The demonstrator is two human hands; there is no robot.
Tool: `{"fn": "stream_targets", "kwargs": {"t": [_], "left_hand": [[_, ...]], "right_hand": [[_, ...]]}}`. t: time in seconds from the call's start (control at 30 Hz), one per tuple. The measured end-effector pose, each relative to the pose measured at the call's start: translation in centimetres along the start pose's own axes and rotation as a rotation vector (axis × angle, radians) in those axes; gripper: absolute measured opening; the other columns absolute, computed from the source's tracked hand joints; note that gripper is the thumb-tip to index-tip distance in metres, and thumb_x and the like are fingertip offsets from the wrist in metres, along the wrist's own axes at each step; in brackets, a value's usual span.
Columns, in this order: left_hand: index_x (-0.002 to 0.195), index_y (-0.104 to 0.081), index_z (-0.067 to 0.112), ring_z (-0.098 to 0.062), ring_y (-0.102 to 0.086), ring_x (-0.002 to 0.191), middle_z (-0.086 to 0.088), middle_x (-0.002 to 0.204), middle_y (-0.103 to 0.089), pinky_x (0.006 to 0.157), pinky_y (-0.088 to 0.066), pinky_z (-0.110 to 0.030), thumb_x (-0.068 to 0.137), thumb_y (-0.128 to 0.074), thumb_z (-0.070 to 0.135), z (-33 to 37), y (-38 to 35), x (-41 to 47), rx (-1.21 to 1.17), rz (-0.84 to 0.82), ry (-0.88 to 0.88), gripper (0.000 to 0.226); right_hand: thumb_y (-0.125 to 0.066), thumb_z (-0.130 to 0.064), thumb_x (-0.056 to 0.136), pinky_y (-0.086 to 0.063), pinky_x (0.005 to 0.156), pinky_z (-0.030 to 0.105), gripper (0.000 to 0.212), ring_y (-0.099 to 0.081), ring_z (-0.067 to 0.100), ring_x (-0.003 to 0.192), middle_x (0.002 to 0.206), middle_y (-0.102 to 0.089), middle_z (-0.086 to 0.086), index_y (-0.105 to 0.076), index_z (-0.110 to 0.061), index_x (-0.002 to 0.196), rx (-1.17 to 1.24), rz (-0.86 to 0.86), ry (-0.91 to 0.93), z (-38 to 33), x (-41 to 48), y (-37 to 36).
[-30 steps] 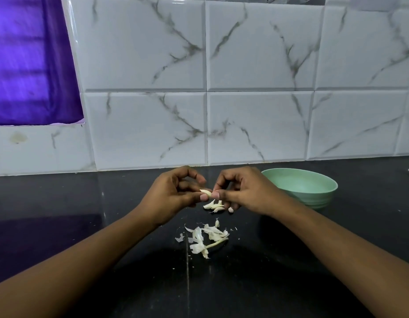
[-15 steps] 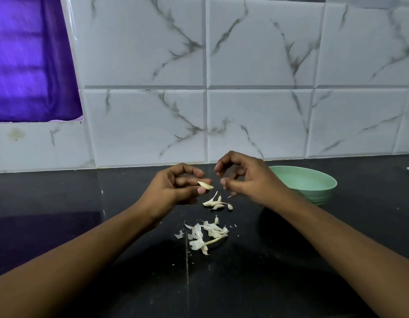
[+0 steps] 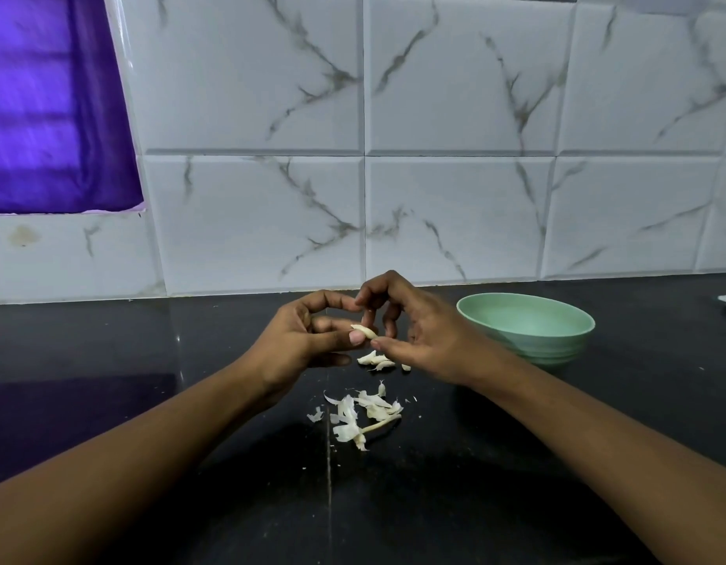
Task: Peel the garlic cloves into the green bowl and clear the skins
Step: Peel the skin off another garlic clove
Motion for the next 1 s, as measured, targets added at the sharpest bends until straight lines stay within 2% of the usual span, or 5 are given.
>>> {"fn": "stream_targets", "kwargs": {"t": [0.2,0.4,0.53,0.77,1.0], "left_hand": [[0.099,-0.059,0.015,-0.014,-0.072,0.077,-0.008,0.085,-0.076,0.059,-0.054,-0.022,0.064,-0.072,0.010,0.06,-0.06,-0.01,-0.020,0.006,-0.003,0.038],[0.099,-0.060,0.015,-0.014,-0.072,0.076,-0.007,0.084,-0.075,0.058,-0.054,-0.022,0.066,-0.070,0.010,0.23,-0.17,-0.10,-0.025,-0.013,0.000,0.036],[0.101,-0.060,0.016,-0.016,-0.072,0.075,-0.009,0.084,-0.075,0.059,-0.054,-0.022,0.066,-0.070,0.010,-0.06,-0.25,-0.17,-0.027,-0.034,0.021,0.037],[0.093,-0.063,0.012,-0.013,-0.073,0.079,-0.005,0.079,-0.075,0.059,-0.053,-0.019,0.069,-0.067,0.013,-0.28,-0.16,-0.21,-0.043,-0.027,0.048,0.024],[0.091,-0.065,0.011,-0.011,-0.073,0.076,-0.008,0.081,-0.075,0.059,-0.055,-0.019,0.072,-0.063,0.013,-0.26,-0.16,-0.29,-0.101,-0.020,0.089,0.019]], "right_hand": [[-0.066,-0.004,0.082,-0.040,0.059,0.021,0.039,-0.051,0.020,0.067,0.081,-0.054,-0.011,-0.050,-0.019,0.114,-0.013,-0.011,-0.013,0.45,-0.04,-0.11],[-0.069,-0.004,0.080,-0.038,0.055,0.011,0.049,-0.052,0.009,0.070,0.092,-0.055,-0.015,-0.044,-0.035,0.108,0.046,0.004,-0.005,0.01,0.06,0.12],[-0.068,-0.002,0.081,-0.039,0.056,0.010,0.046,-0.051,0.009,0.069,0.092,-0.054,-0.014,-0.045,-0.025,0.113,0.039,-0.041,-0.008,-0.03,-0.07,-0.10],[-0.069,-0.011,0.079,-0.046,0.063,0.028,0.042,-0.053,0.015,0.068,0.081,-0.057,-0.007,-0.046,-0.031,0.109,0.067,0.006,0.002,0.28,0.08,-0.07],[-0.069,-0.002,0.080,-0.043,0.055,0.013,0.051,-0.058,0.011,0.078,0.097,-0.062,-0.008,-0.045,-0.033,0.113,0.107,0.035,-0.036,0.18,0.05,0.39]]}}
Point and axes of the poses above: each hand's wrist, its own x-axis towards the middle knuckle, its own y-axis out of the back of the hand, z = x × y, the point moved 6 cm from there along x, towards the middle knuckle
